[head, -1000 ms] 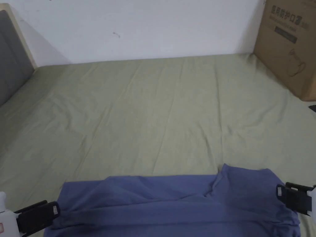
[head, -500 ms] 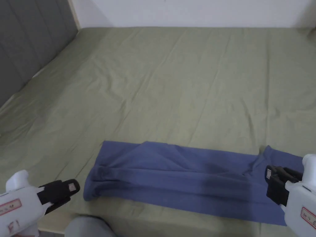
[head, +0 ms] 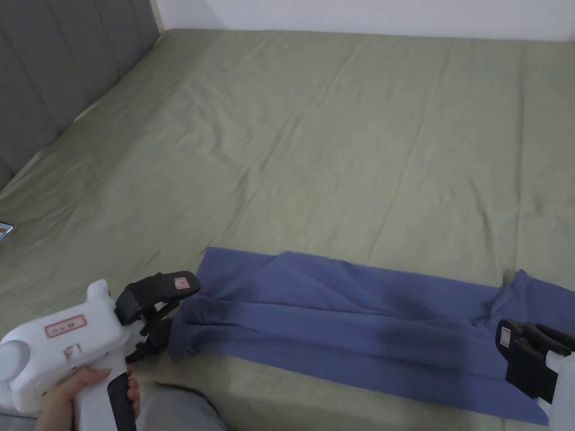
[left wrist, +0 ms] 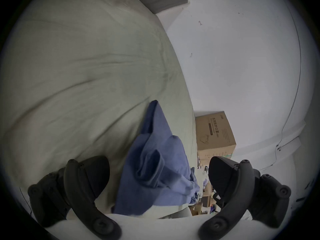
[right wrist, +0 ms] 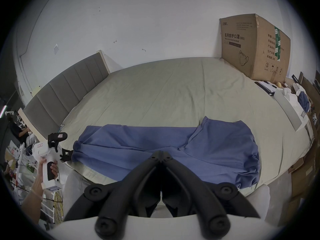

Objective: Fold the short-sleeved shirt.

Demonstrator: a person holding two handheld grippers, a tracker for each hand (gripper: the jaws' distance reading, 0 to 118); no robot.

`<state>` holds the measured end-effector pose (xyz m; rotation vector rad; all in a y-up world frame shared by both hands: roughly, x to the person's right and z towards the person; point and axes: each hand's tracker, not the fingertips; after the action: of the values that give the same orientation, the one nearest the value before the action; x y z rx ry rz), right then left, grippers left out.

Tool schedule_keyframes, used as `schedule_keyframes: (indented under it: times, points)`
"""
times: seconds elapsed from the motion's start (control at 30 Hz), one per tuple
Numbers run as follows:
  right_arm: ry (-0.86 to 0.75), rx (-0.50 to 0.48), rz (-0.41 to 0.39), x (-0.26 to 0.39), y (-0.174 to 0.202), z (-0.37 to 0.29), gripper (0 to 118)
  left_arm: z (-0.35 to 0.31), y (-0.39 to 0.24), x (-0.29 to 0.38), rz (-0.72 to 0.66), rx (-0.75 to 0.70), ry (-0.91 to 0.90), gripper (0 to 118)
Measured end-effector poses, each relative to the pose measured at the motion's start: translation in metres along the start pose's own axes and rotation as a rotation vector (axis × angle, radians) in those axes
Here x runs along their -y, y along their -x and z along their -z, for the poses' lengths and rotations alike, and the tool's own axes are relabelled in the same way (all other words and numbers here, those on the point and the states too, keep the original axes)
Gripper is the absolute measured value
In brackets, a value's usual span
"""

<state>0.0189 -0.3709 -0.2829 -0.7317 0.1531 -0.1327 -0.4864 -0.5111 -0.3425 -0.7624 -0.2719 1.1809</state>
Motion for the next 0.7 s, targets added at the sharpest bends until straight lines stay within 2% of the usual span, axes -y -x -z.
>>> schedule_keyframes:
  times: [0.07,0.1,0.17,0.2,0.23,0.27,0.3,0.33,0.47,0.63,0.7]
  points:
    - [0.005,-0.006,0.005,-0.002,0.003,-0.001,0,0.013,-0.002,-0.004,-0.024,0.043,0.050,112]
    - [0.005,-0.005,0.005,-0.002,0.005,-0.001,0,0.019,-0.002,-0.006,-0.014,0.072,0.079,101]
    - [0.005,-0.005,0.000,-0.002,0.006,-0.002,0,0.034,0.001,-0.014,-0.008,0.055,0.133,14]
    - [0.005,-0.007,-0.001,-0.002,0.007,-0.002,0,0.041,0.002,-0.015,-0.022,-0.076,0.140,7]
    - [0.006,-0.007,0.002,-0.002,0.007,-0.002,0,0.050,0.002,-0.011,0.012,-0.212,0.154,7]
    - [0.006,-0.010,0.008,-0.002,0.006,-0.004,0,0.052,0.003,-0.008,0.057,-0.117,0.162,6]
    - [0.006,-0.012,0.016,-0.003,0.004,-0.006,0,0.048,0.000,-0.009,0.027,-0.039,0.142,6]
    - [0.003,-0.011,0.028,-0.003,0.001,-0.009,0,0.048,-0.004,-0.010,-0.033,-0.049,0.127,6]
    - [-0.020,0.009,0.059,-0.006,-0.014,-0.021,0,0.041,-0.026,-0.016,0.106,-0.193,0.140,6]
    - [-0.050,0.058,0.097,-0.006,-0.040,-0.036,0,0.043,-0.119,0.003,0.409,-0.317,0.067,6]
    - [-0.069,0.075,0.124,-0.004,-0.052,-0.042,0,0.049,-0.169,0.024,0.627,-0.380,0.002,6]
